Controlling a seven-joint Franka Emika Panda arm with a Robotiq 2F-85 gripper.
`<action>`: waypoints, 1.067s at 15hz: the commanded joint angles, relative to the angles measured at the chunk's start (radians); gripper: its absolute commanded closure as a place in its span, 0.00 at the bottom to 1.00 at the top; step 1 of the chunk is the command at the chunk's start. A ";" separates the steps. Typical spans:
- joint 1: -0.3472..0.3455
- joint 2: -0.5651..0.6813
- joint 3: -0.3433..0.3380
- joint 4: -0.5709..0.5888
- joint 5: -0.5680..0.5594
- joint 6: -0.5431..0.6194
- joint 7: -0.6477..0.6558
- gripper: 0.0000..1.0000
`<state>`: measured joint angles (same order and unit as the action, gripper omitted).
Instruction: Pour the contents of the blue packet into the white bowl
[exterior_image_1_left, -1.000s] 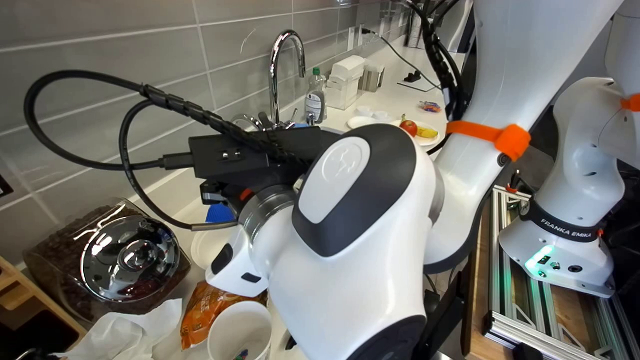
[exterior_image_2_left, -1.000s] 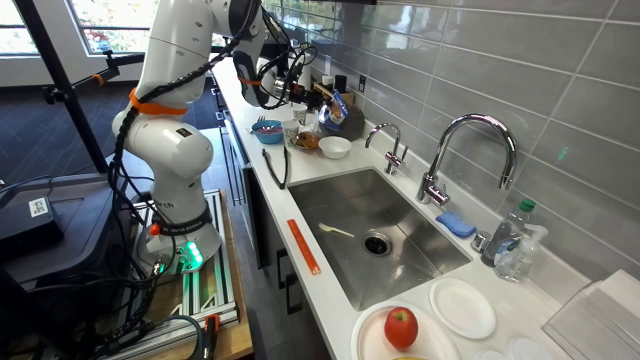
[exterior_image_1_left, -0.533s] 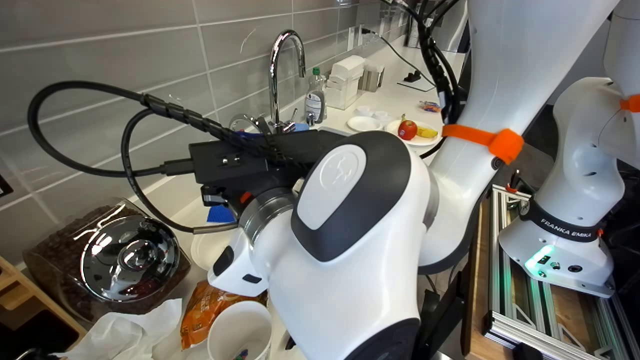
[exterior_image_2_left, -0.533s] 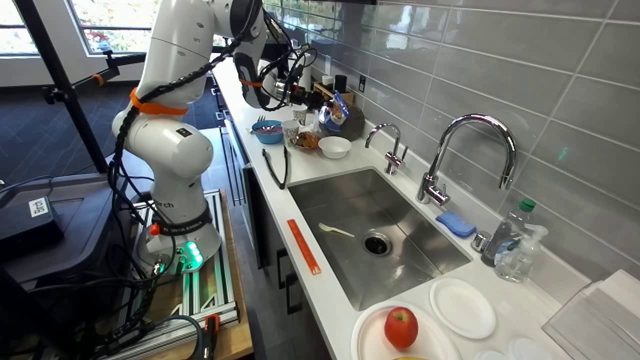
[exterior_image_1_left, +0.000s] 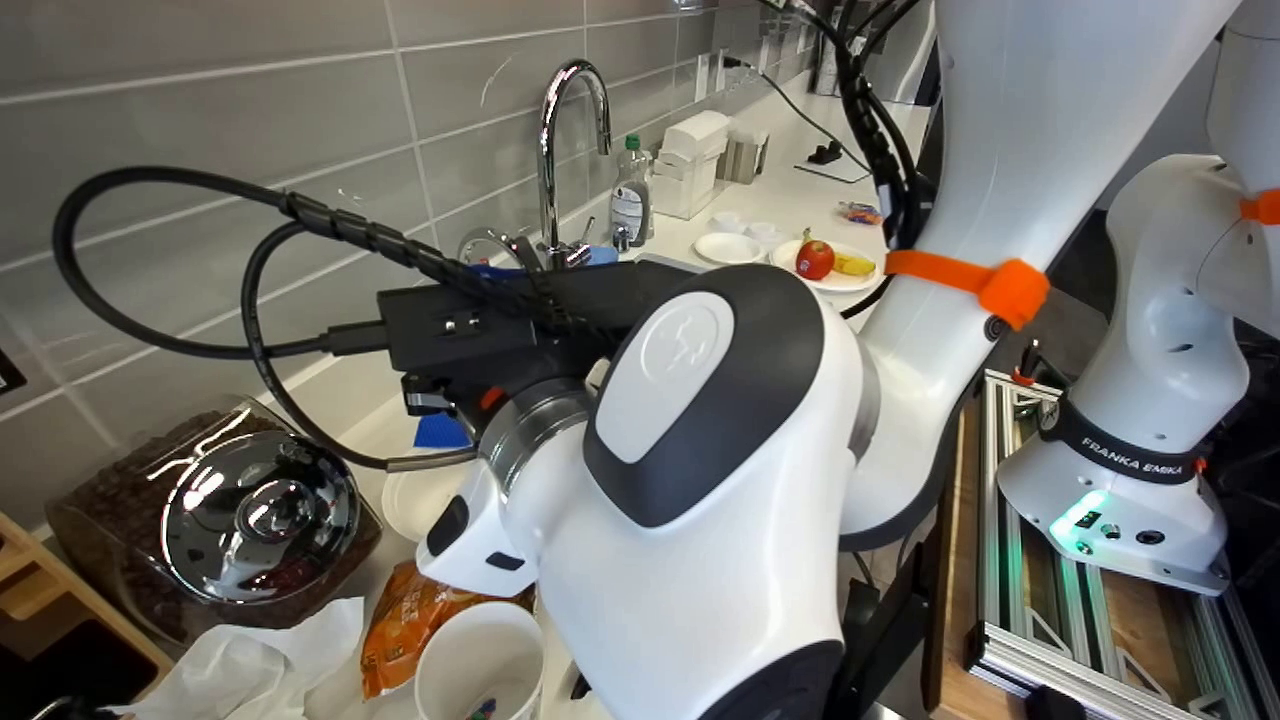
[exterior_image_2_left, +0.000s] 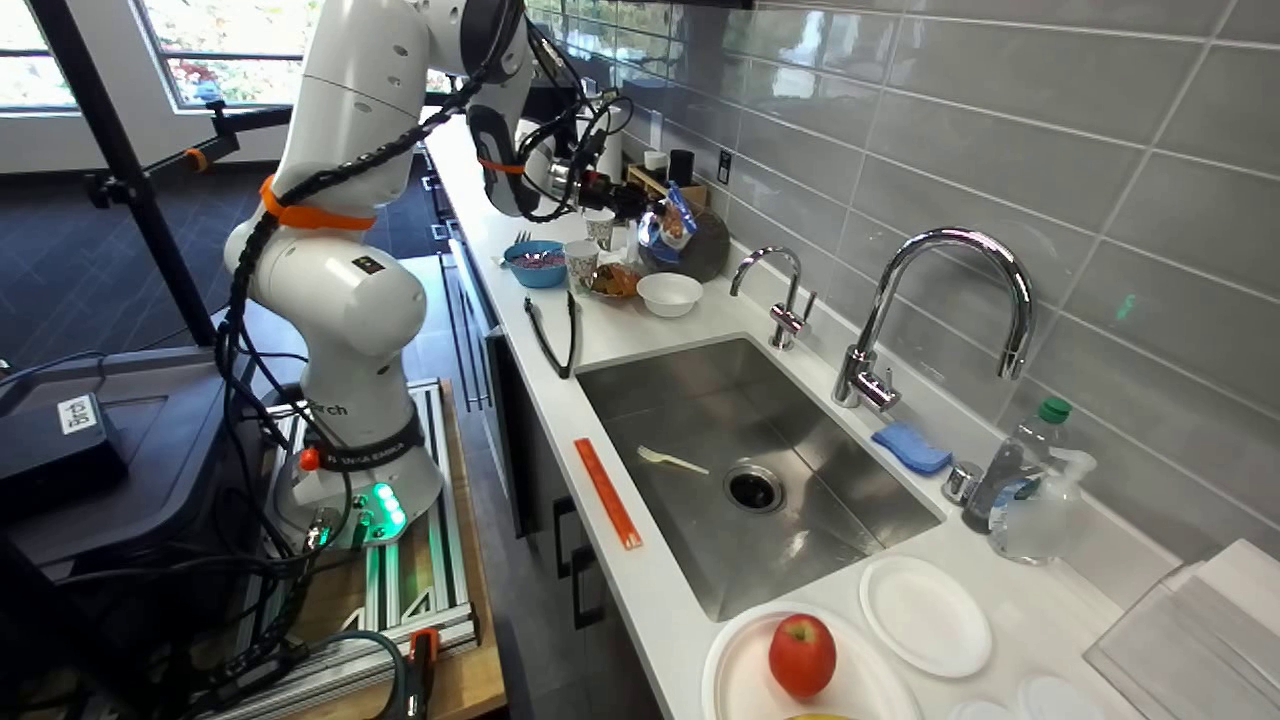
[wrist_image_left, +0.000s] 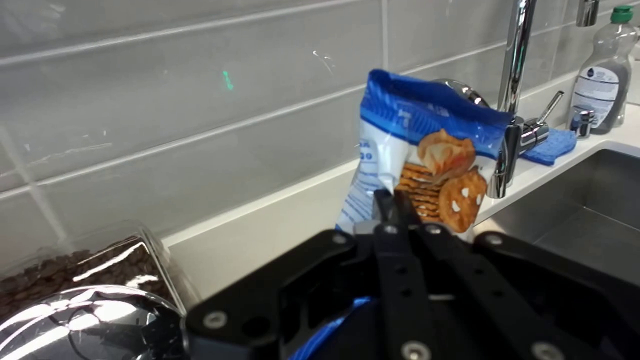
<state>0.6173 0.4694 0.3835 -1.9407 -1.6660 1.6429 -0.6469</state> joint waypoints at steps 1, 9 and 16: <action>0.020 0.011 -0.010 0.001 -0.026 -0.062 -0.005 1.00; 0.013 0.006 0.000 0.001 -0.009 -0.043 -0.006 1.00; -0.012 -0.006 0.018 -0.009 0.007 0.035 -0.003 1.00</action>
<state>0.6212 0.4712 0.3864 -1.9399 -1.6657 1.6176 -0.6509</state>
